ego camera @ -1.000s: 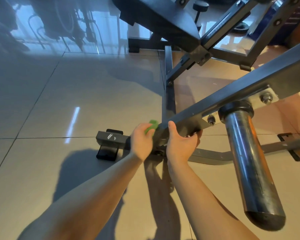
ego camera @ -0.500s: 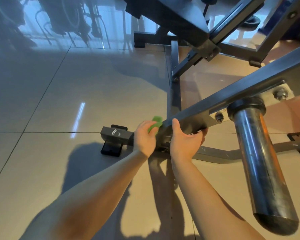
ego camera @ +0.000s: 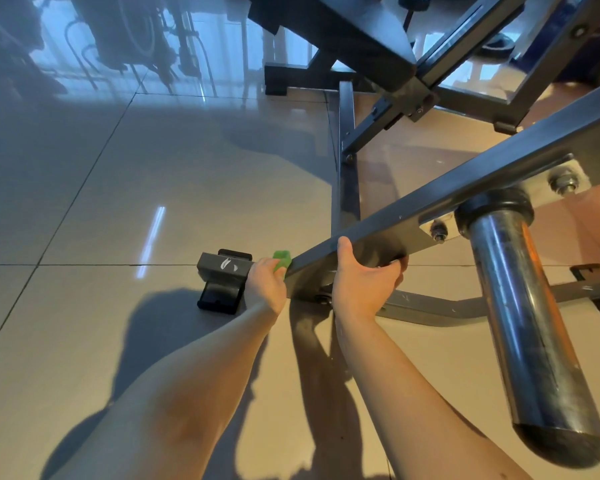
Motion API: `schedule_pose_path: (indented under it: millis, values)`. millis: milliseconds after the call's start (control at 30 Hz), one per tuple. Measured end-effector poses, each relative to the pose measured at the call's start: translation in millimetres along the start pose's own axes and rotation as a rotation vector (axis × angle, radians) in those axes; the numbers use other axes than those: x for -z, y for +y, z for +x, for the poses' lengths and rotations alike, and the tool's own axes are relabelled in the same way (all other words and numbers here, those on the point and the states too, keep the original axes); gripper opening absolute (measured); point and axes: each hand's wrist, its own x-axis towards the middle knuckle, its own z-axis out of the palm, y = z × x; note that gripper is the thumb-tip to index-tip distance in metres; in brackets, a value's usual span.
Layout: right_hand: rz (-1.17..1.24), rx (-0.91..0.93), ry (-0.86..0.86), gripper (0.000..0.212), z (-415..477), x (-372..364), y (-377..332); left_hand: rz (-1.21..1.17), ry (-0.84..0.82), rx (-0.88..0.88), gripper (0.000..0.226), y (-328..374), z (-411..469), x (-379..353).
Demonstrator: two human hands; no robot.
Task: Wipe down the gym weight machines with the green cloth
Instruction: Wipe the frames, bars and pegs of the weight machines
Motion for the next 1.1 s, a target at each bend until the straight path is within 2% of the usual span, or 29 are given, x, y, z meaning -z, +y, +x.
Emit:
schedule_pose_path:
  millis: [100, 233, 367, 400, 533, 700, 800, 867, 967, 1033, 1100]
  values:
    - [0.001, -0.014, 0.015, 0.103, -3, -2, 0, -0.053, 0.027, 0.048, 0.025, 8, -9, 1]
    - [-0.013, 0.003, 0.041, 0.105, -4, -5, 2, -0.073, 0.006, -0.203, 0.028, 27, -27, 6]
    - [0.000, -0.007, 0.062, 0.109, -6, -12, 7, -0.165, -0.173, -0.325, 0.027, 18, -19, 28]
    - [0.008, -0.026, 0.063, 0.111, -7, -15, 11, -0.127, -0.161, -0.321, 0.026, 10, -13, 36]
    - [-0.033, -0.142, 0.038, 0.117, -23, -33, 29, 0.049, 0.078, -0.271, 0.026, -30, 18, 76]
    - [-0.034, -0.232, 0.054, 0.114, -26, -49, 39, 0.201, 0.163, -0.159, 0.031, -71, 49, 94]
    - [-0.091, -0.228, 0.051, 0.111, -21, -48, 40, 0.279, 0.134, -0.075, 0.030, -88, 57, 87]
    - [-0.109, -0.225, 0.041, 0.111, -21, -45, 41, 0.304, 0.124, -0.085, 0.029, -91, 54, 79]
    - [-0.128, -0.206, 0.032, 0.107, -18, -40, 44, 0.327, 0.108, -0.207, 0.020, -87, 44, 62]
    - [-0.122, -0.196, 0.019, 0.105, -20, -40, 40, 0.332, 0.087, -0.351, 0.015, -79, 32, 51]
    - [-0.112, -0.193, 0.029, 0.105, -22, -40, 36, 0.324, -0.008, -0.454, 0.017, -70, 23, 53]
